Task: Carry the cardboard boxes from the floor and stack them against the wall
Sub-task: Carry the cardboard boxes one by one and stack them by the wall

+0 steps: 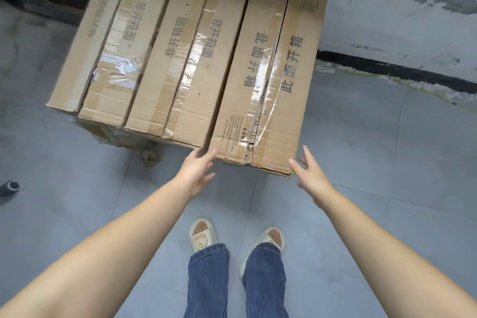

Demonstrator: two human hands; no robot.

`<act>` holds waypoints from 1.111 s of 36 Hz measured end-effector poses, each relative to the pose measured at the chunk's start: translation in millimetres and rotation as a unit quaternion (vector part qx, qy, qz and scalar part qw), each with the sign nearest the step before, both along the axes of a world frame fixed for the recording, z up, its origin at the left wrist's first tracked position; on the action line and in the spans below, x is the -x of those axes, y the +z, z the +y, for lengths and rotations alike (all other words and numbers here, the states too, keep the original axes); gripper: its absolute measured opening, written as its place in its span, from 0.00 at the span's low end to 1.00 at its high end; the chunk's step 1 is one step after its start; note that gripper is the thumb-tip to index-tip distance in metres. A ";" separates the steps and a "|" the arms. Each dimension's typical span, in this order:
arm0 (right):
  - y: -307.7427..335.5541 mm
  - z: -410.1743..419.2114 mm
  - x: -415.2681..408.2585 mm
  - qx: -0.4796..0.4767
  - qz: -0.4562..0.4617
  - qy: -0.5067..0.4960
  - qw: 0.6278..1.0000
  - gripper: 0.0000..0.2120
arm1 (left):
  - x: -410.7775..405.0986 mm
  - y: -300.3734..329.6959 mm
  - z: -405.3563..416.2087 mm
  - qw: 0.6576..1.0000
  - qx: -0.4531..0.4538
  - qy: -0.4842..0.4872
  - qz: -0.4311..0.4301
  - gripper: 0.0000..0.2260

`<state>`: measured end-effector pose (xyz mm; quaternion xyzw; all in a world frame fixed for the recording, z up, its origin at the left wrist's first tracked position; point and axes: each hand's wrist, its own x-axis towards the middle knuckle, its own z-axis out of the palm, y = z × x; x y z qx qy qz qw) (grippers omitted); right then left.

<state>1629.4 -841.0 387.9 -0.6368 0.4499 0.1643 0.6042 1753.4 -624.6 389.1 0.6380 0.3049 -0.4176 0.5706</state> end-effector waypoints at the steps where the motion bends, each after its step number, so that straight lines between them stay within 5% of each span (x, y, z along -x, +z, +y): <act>1: 16.5 -2.4 6.2 0.014 -0.008 0.014 1.000 0.31 | 4.7 21.3 3.5 0.999 -0.013 -0.039 -0.020 0.31; 8: 177.0 -8.2 76.5 0.121 -0.135 0.084 0.980 0.20 | 41.5 188.6 36.3 0.992 0.026 -0.110 -0.058 0.22; 12: 264.9 5.6 128.5 0.135 -0.197 0.087 0.967 0.21 | 78.0 276.2 52.8 0.967 0.047 -0.177 -0.176 0.14; 16: 315.5 34.7 177.0 0.148 -0.217 0.038 0.964 0.18 | 115.6 331.1 81.9 0.918 0.055 -0.253 -0.301 0.19; 21: 333.3 83.2 229.3 0.146 -0.198 -0.102 0.964 0.33 | 141.1 358.4 111.2 0.857 0.024 -0.320 -0.403 0.22; 27: 346.5 153.9 254.6 0.156 -0.205 -0.292 0.921 0.20 | 148.3 359.1 127.7 0.854 0.070 -0.317 -0.406 0.19; 36: 347.9 280.5 275.9 0.218 -0.198 -0.506 0.811 0.38 | 134.5 363.2 132.0 0.764 0.198 -0.483 -0.380 0.19; 40: 351.1 338.7 291.9 0.254 -0.178 -0.577 0.755 0.34 | 140.6 362.4 132.2 0.713 0.235 -0.555 -0.357 0.31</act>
